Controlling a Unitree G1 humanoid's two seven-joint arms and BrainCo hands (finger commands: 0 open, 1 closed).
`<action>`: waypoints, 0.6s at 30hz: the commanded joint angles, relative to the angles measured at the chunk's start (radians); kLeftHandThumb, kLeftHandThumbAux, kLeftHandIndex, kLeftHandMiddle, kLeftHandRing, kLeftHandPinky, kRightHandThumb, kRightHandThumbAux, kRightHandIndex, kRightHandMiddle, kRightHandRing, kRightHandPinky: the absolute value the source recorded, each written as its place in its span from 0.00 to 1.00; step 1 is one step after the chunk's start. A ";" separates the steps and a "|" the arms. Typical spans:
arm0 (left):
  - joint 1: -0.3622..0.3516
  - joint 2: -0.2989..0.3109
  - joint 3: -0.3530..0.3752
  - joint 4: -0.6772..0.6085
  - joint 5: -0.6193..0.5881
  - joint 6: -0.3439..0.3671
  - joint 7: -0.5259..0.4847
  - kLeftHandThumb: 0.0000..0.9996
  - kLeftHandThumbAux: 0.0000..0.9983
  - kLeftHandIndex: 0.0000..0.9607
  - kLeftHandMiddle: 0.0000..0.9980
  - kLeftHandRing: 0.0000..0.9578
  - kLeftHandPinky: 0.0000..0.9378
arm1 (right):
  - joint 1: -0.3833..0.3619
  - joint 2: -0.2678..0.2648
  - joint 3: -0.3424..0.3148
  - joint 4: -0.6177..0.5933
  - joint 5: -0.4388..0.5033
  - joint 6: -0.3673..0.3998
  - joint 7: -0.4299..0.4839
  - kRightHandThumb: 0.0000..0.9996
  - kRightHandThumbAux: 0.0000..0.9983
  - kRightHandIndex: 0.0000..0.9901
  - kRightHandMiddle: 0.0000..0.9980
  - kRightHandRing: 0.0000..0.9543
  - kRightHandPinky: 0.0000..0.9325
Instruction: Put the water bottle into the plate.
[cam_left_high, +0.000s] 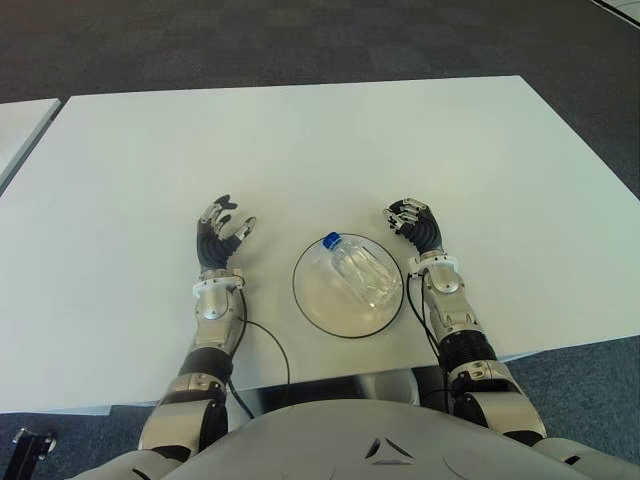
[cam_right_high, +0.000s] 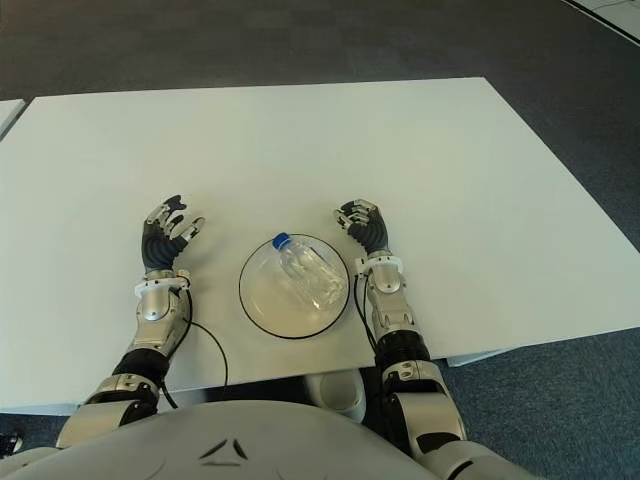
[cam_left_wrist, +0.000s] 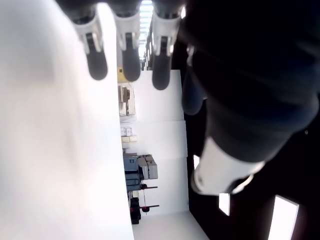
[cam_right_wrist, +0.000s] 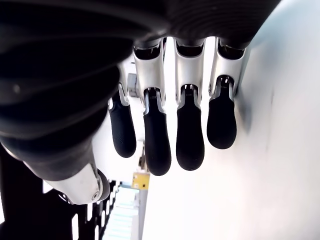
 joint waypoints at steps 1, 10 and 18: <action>0.027 0.013 -0.017 0.049 0.034 0.014 0.025 0.03 0.88 0.48 0.51 0.53 0.56 | 0.009 0.012 -0.002 0.022 0.012 -0.013 0.001 0.71 0.73 0.44 0.61 0.66 0.70; 0.020 0.030 -0.037 0.074 0.053 0.007 0.047 0.09 0.89 0.57 0.60 0.60 0.62 | 0.006 0.028 -0.013 0.035 0.015 -0.019 -0.031 0.71 0.73 0.44 0.62 0.66 0.70; 0.034 0.017 -0.031 0.040 0.002 0.036 -0.004 0.22 0.88 0.58 0.64 0.64 0.65 | -0.015 0.044 -0.031 0.094 0.015 -0.047 -0.075 0.71 0.73 0.44 0.63 0.67 0.68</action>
